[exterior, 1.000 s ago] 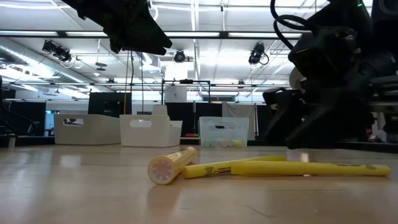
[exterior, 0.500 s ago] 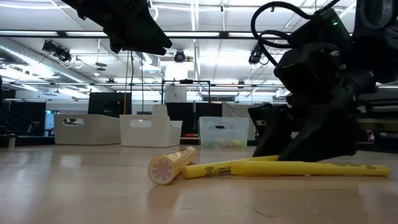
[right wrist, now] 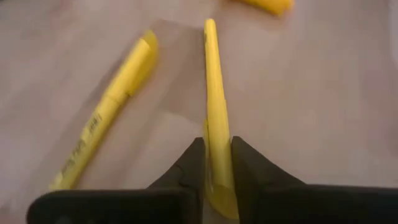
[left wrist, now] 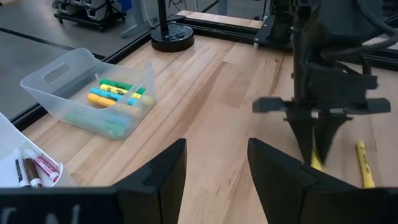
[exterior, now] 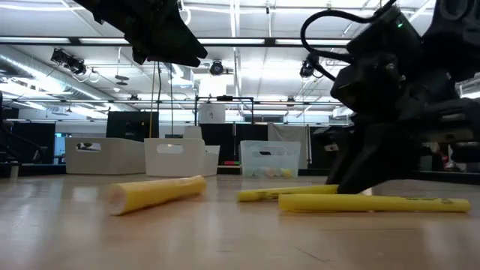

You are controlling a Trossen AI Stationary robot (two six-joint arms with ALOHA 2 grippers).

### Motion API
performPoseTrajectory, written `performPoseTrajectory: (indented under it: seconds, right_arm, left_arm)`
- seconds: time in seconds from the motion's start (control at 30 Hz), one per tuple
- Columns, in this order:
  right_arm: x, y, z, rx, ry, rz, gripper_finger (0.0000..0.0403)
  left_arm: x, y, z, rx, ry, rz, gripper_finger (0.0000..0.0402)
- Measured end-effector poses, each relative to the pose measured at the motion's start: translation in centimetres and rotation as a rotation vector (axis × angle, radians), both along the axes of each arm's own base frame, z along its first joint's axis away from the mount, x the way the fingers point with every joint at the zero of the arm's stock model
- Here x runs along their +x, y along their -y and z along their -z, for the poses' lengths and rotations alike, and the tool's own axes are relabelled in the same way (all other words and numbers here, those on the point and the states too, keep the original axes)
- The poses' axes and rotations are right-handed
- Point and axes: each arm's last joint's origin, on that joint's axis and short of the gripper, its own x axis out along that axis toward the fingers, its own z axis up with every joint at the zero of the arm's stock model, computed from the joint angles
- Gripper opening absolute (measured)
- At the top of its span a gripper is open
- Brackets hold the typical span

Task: Pick & Place Markers
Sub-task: Put the yellow marker into the gray bin

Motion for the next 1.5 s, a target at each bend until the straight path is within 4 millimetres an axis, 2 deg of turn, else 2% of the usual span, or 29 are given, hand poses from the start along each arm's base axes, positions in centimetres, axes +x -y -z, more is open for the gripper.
performPoseTrajectory:
  seconds: [0.17,0.3,0.43,0.53,0.7,0.87,0.97,1.17,1.5]
  right_arm:
    - [-1.6,0.8,-2.9,-0.053,-0.052,0.124,0.0049]
    - [-1.9,1.3,-6.0,-0.082,0.056,0.243,0.0049]
    - [-2.0,1.5,-7.5,-0.085,0.145,0.3,0.0049]
    - [-1.9,1.5,-7.7,-0.073,0.158,0.304,0.0049]
    - [-1.9,1.5,-7.6,-0.06,0.153,0.332,0.0049]
    - [-1.8,1.5,-7.6,-0.058,0.161,0.37,0.0049]
    - [-1.8,1.5,-7.7,-0.055,0.168,0.371,0.005]
    - [-1.7,1.5,-7.9,-0.047,0.185,0.372,0.005]
    - [-1.6,1.5,-8.0,-0.042,0.196,0.372,0.005]
  left_arm:
    - [0.1,0.0,0.1,-0.003,-0.004,0.007,0.0177]
    - [0.5,0.3,0.7,-0.006,-0.025,0.037,0.0177]
    - [1.6,0.6,1.8,-0.015,-0.016,0.042,0.0177]
    - [3.1,0.5,2.5,-0.029,0.035,0.082,0.0177]
    - [5.1,0.1,3.6,0.098,0.052,0.221,0.02]
    - [6.2,-0.5,3.9,0.071,0.035,0.212,0.0244]
    - [6.8,-0.5,4.4,0.069,0.009,0.219,0.0255]
    - [7.9,-0.1,5.7,0.075,-0.032,0.225,0.024]
    - [8.2,-0.2,5.9,0.062,-0.037,0.247,0.0182]
